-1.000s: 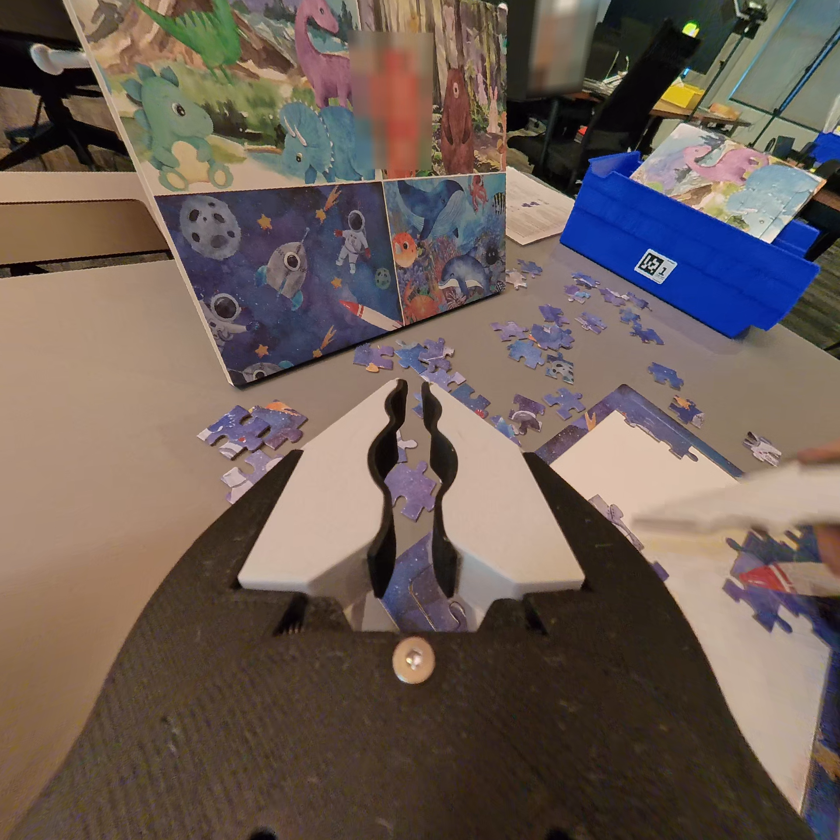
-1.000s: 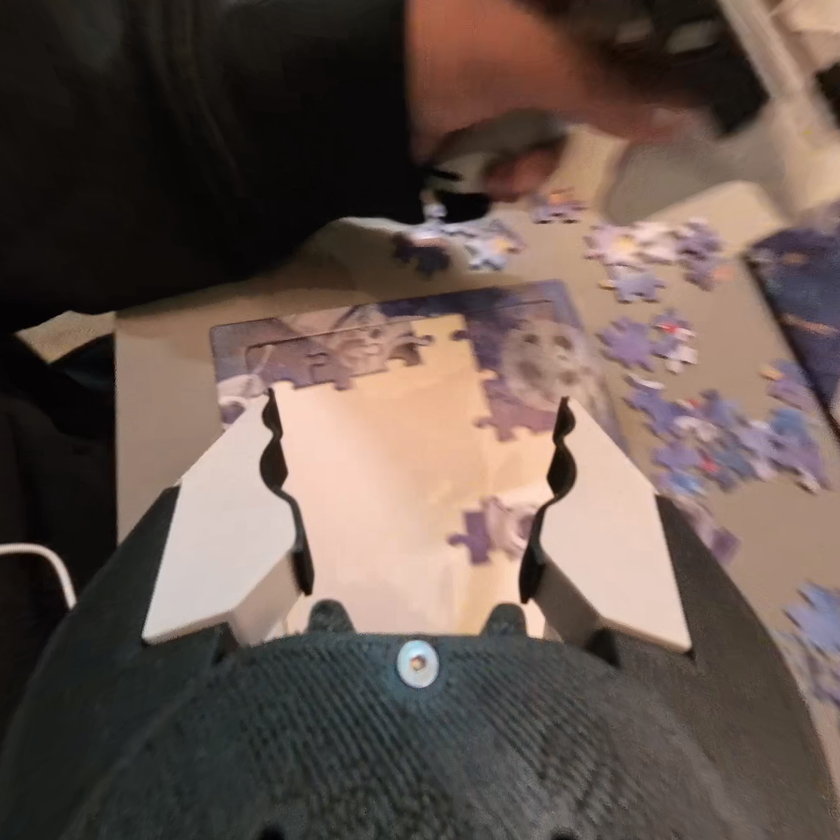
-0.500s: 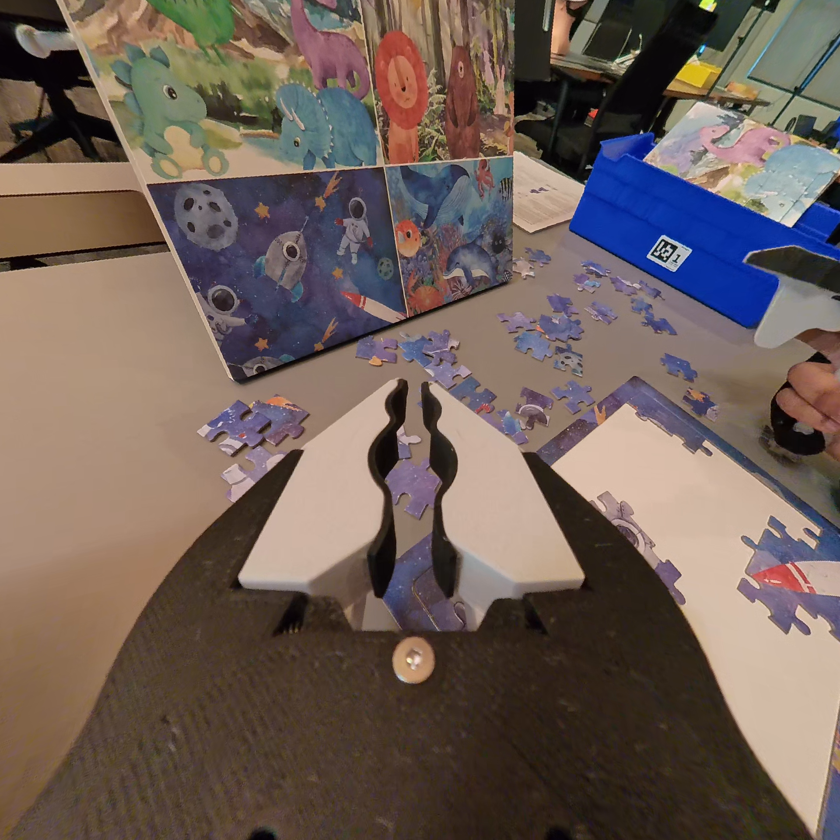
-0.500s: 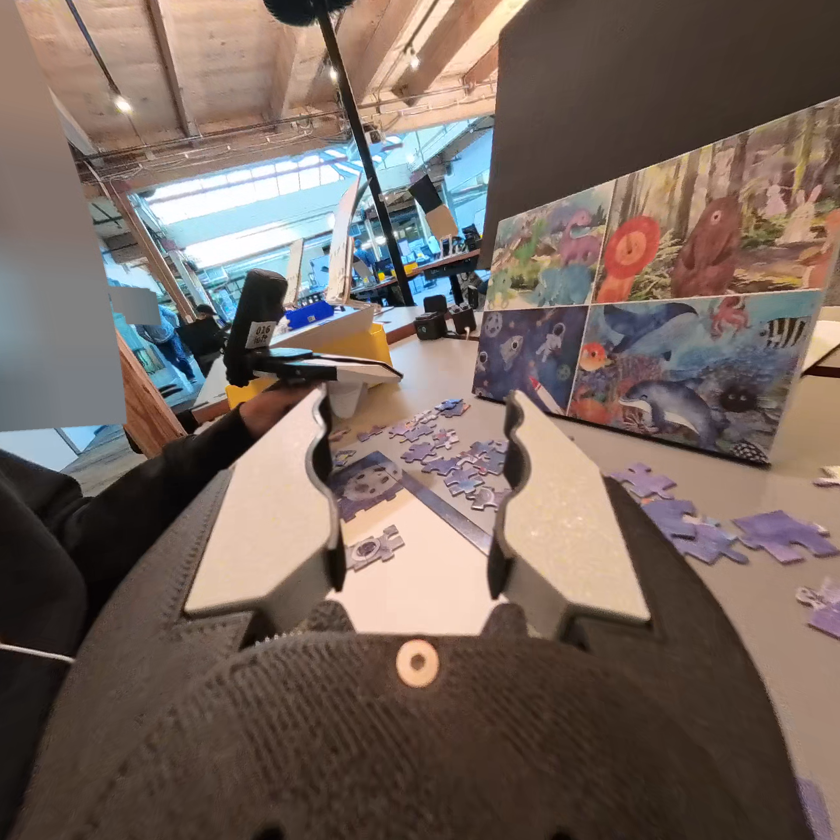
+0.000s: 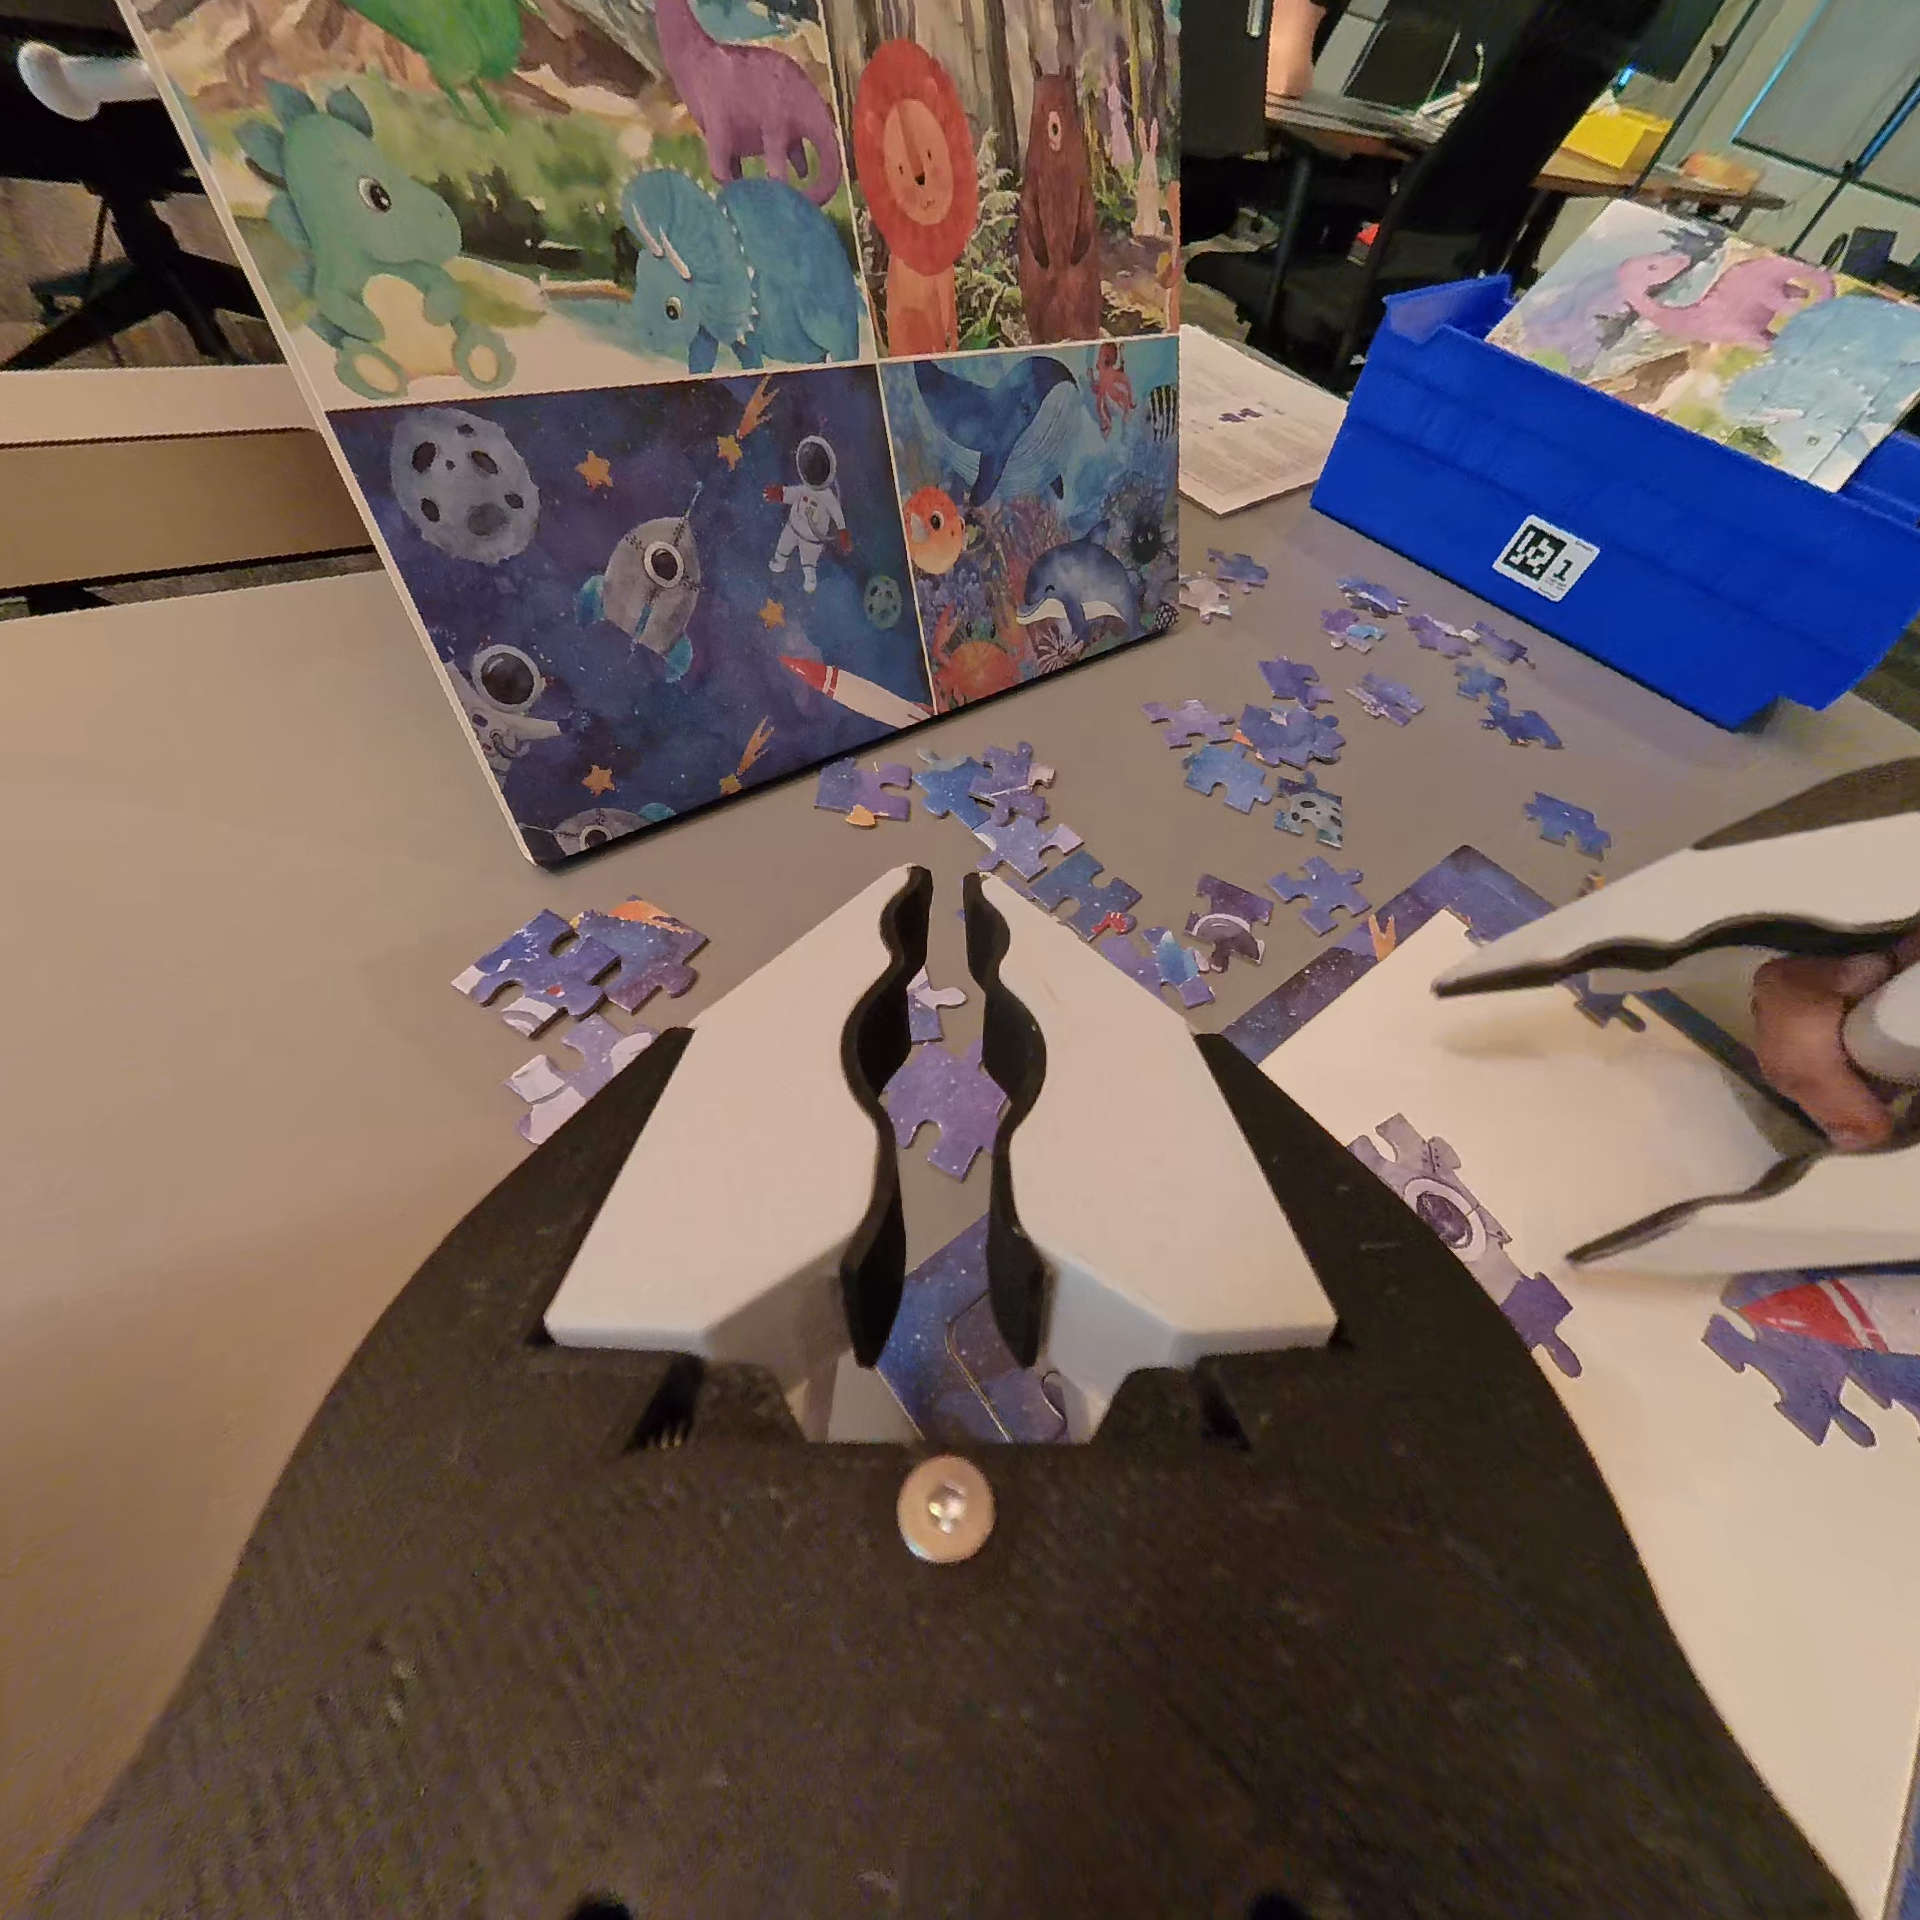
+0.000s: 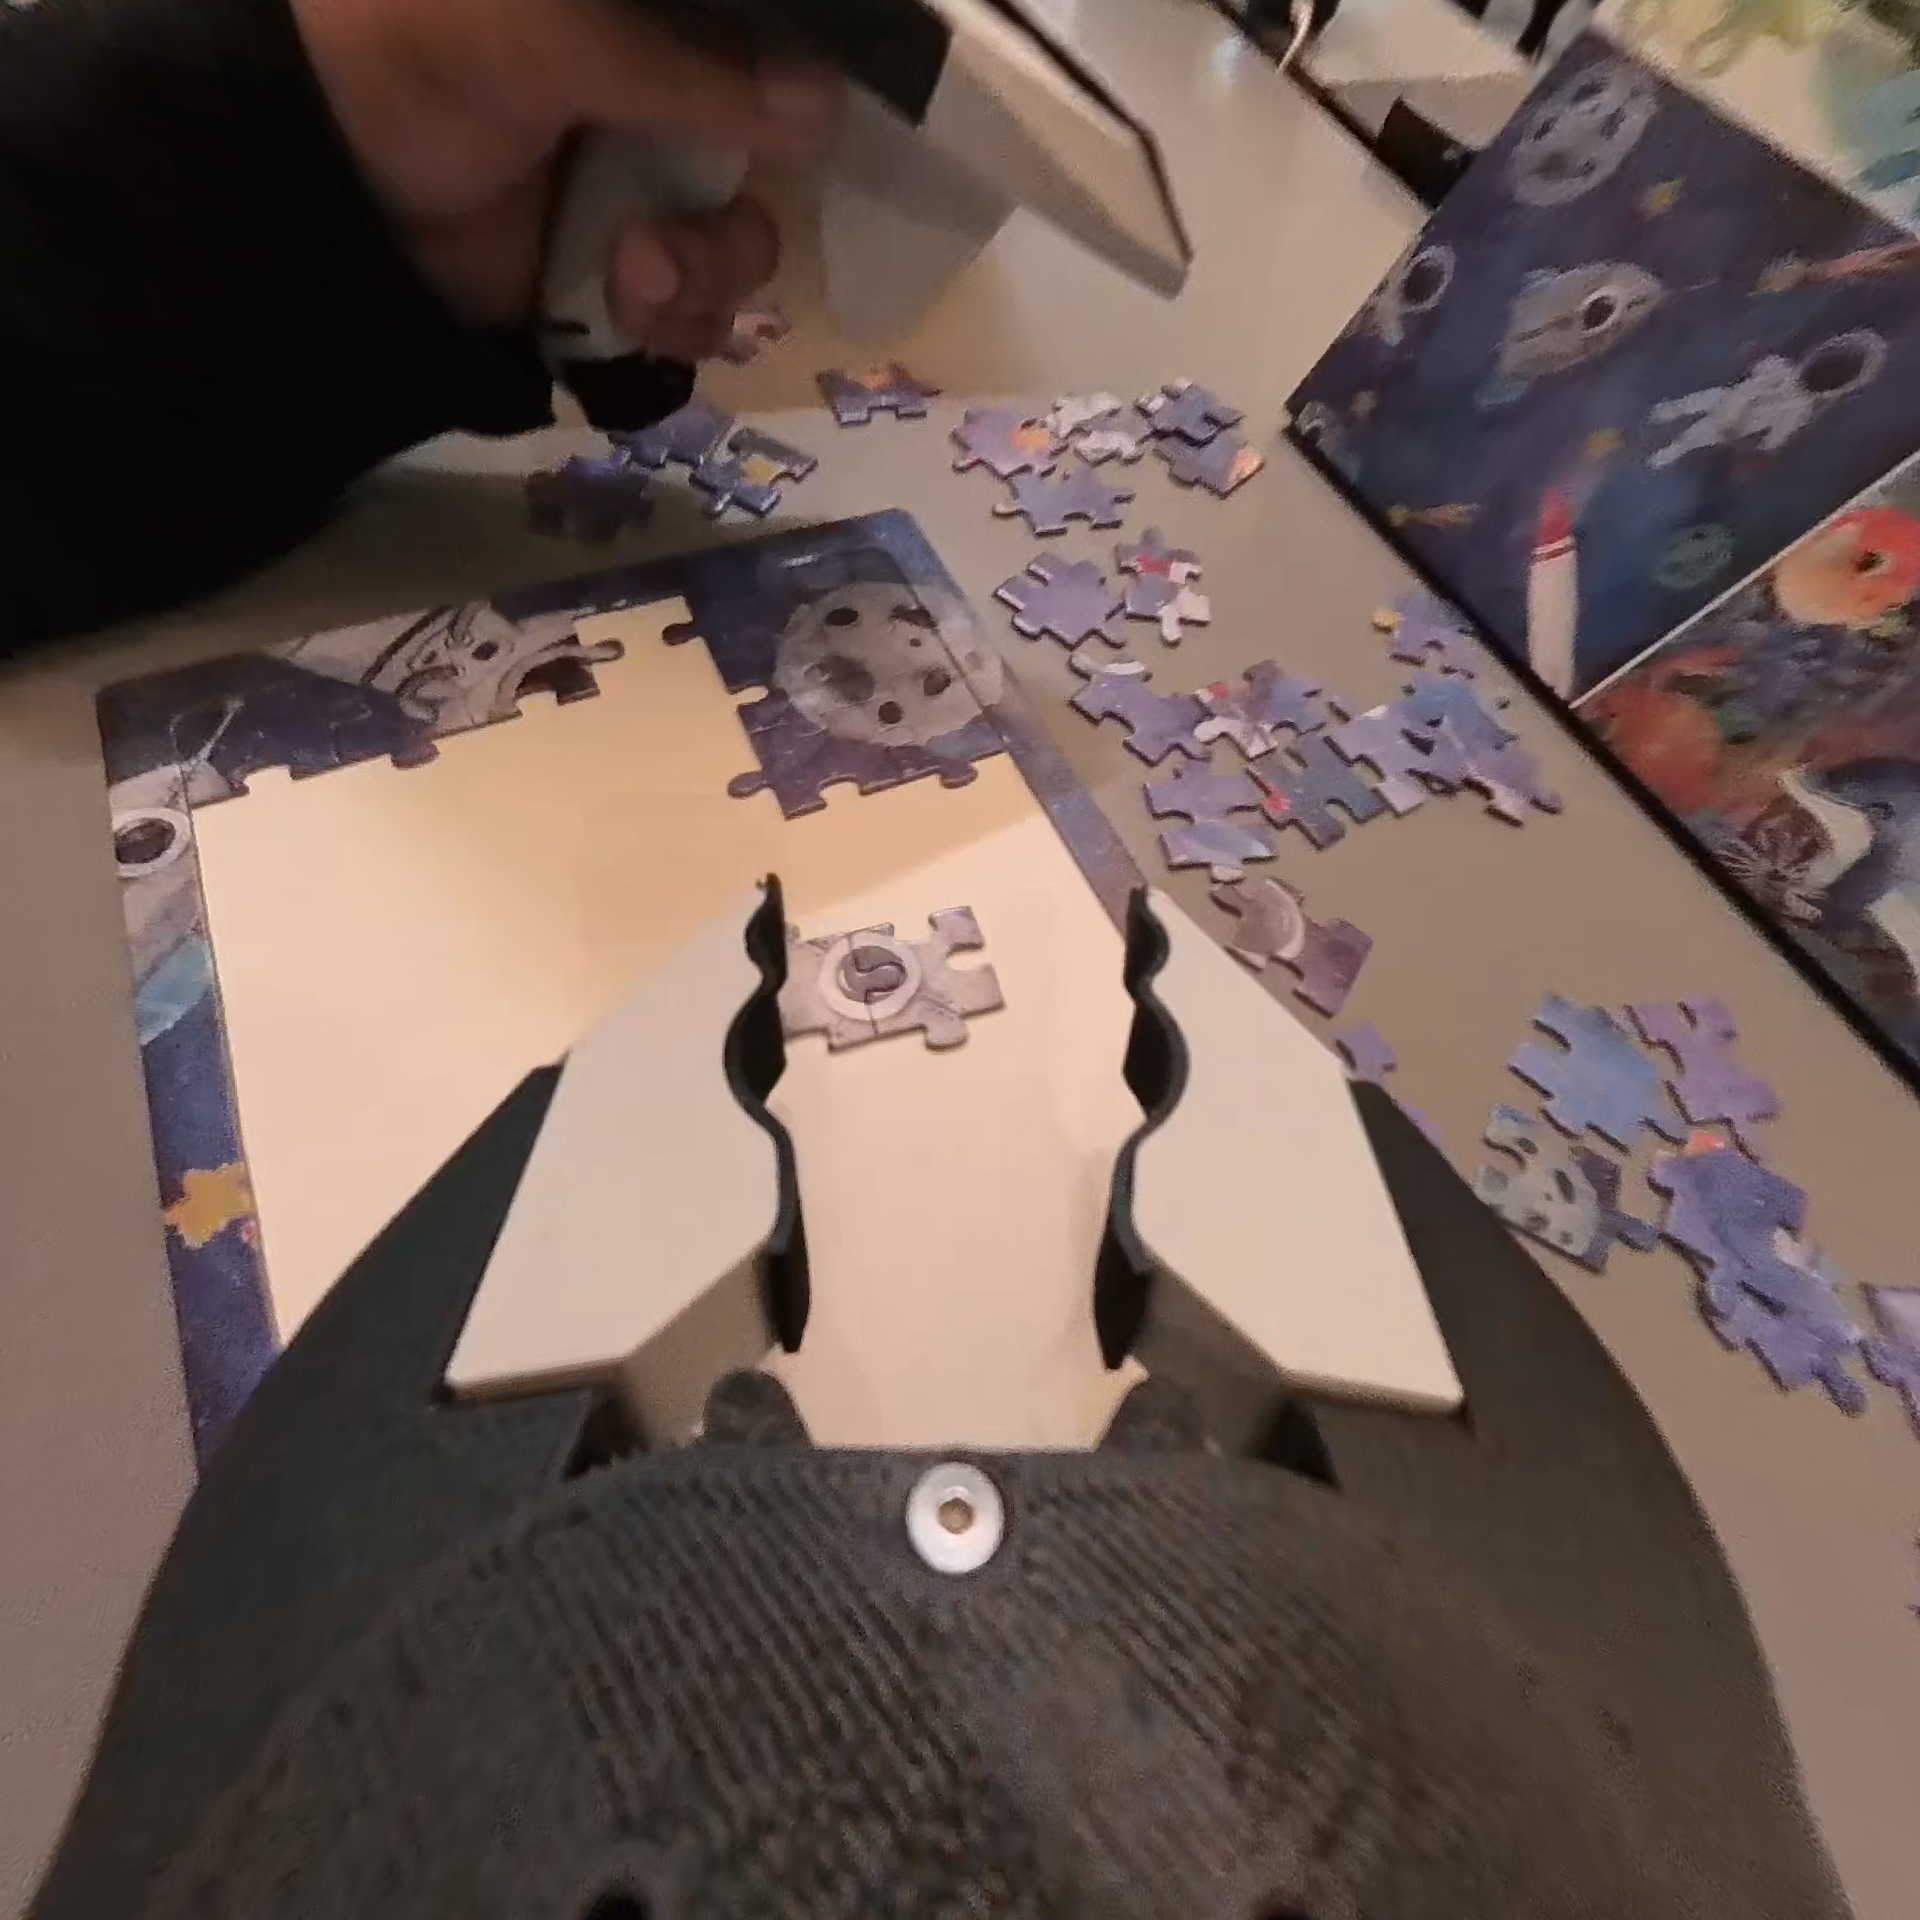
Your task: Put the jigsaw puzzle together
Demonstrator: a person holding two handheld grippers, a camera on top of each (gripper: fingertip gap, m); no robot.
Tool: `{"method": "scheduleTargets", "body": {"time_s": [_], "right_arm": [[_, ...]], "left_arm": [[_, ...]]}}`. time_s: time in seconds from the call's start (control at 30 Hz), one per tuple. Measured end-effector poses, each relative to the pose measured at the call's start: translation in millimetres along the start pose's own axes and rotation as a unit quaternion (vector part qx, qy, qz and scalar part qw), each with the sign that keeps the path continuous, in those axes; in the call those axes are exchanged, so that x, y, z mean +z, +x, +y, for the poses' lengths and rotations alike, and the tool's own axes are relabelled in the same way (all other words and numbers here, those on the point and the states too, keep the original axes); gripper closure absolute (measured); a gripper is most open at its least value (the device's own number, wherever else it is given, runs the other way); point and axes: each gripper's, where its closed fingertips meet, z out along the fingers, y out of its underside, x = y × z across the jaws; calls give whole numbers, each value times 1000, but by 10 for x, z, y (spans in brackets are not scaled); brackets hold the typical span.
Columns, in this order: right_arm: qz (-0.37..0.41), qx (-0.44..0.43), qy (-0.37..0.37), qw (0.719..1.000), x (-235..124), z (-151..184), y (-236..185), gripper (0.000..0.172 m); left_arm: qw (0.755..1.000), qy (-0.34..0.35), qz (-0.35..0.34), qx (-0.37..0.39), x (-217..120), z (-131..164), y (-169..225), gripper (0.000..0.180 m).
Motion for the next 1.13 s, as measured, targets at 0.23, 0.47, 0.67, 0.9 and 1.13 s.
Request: {"method": "scheduleTargets", "body": {"time_s": [0.23,0.47,0.67,0.9,1.13], "right_arm": [[26,-27,-86,996,162,238,8,104],[41,-19,-71,996,131,225,84,107],[74,-34,-46,996,75,145,173,105],[102,33,87,990,-259,-145,432,108],[91,117,167,975,-489,-208,610,110]], "left_arm": [[1000,-3,-1,2,7,12,0,176],[1000,-3,-1,3,7,10,-1,176],[1000,-2,-1,3,3,7,-2,176],[1000,1,2,0,-4,-7,8,176],[1000,5,4,-1,-15,-26,16,176]]}}
